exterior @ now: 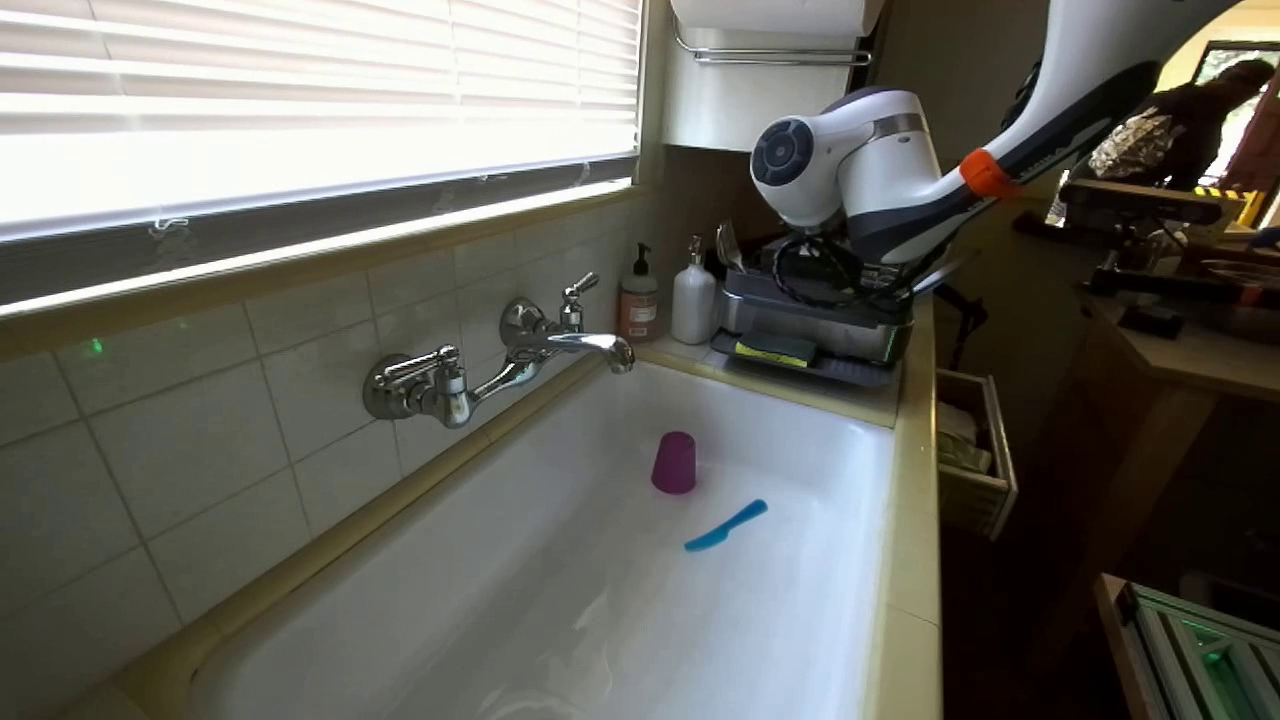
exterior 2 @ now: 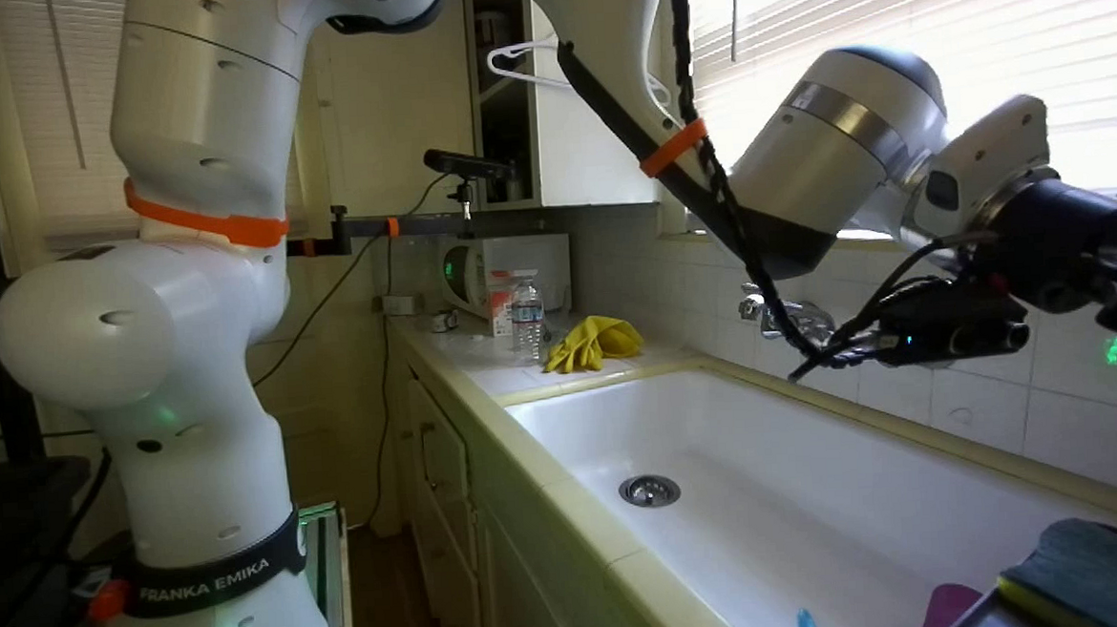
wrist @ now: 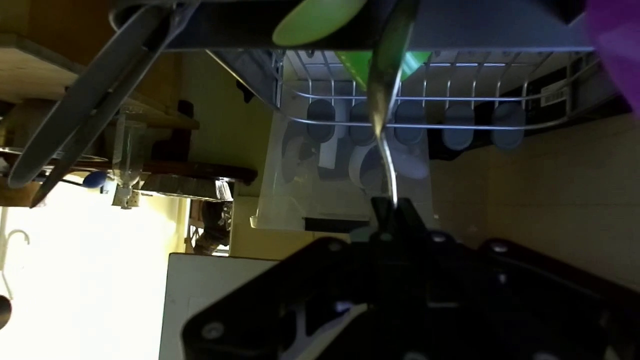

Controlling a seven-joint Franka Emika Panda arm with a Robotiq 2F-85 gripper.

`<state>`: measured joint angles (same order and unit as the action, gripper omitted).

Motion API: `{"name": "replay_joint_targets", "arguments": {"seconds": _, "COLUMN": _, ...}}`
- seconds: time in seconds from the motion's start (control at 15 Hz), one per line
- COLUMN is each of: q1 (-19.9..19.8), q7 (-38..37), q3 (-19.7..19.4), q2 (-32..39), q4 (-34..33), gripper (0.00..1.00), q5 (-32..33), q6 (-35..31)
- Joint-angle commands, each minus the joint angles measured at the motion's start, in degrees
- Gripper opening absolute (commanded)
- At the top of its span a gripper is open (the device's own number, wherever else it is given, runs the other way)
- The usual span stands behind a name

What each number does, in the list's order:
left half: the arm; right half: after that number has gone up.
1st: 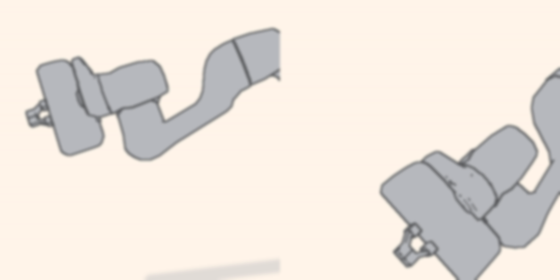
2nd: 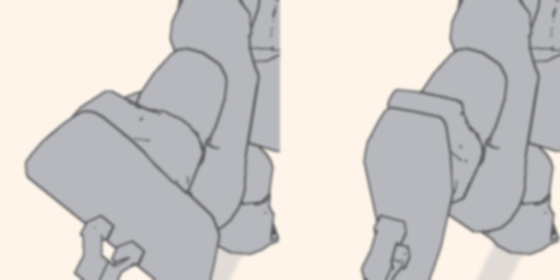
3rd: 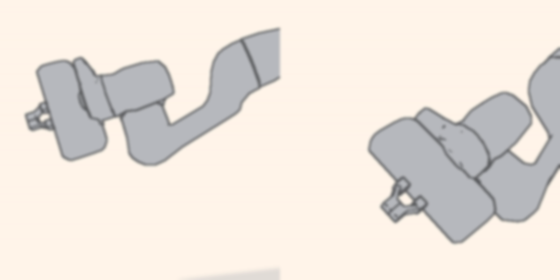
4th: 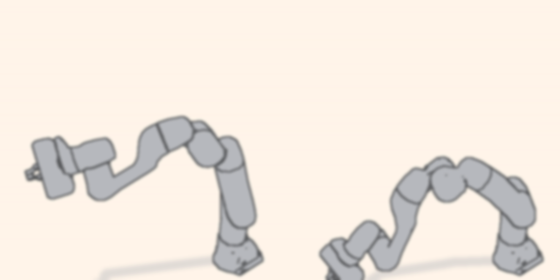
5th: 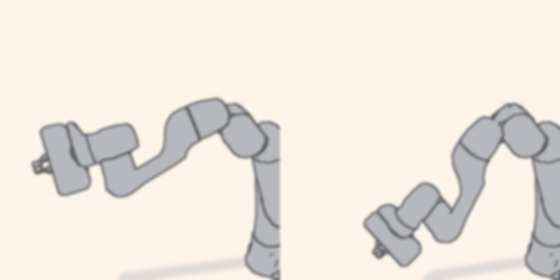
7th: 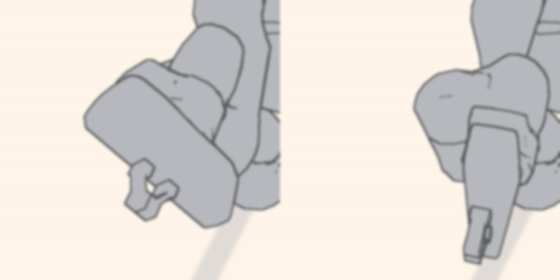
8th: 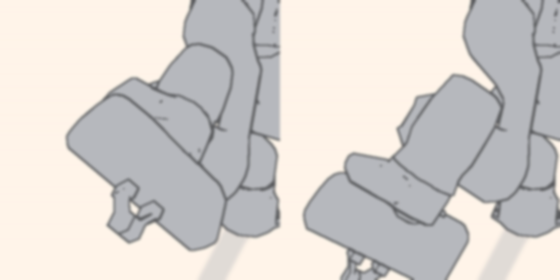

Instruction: Open the faucet then close it and put the silver spoon on the dishrack.

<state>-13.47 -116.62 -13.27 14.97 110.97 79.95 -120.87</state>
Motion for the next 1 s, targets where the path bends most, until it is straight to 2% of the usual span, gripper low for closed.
{"name": "replay_joint_targets", "arguments": {"seconds": 0.0, "q1": -0.2, "q7": -4.0, "q3": 0.3, "q2": 1.6, "q4": 0.1, "gripper": 0.01, "q5": 2.5, "q6": -1.7}}
{"name": "replay_joint_targets", "arguments": {"seconds": 0.93, "q1": -0.4, "q7": -7.5, "q3": 1.3, "q2": 4.4, "q4": 1.2, "gripper": 0.01, "q5": 5.7, "q6": -1.3}}
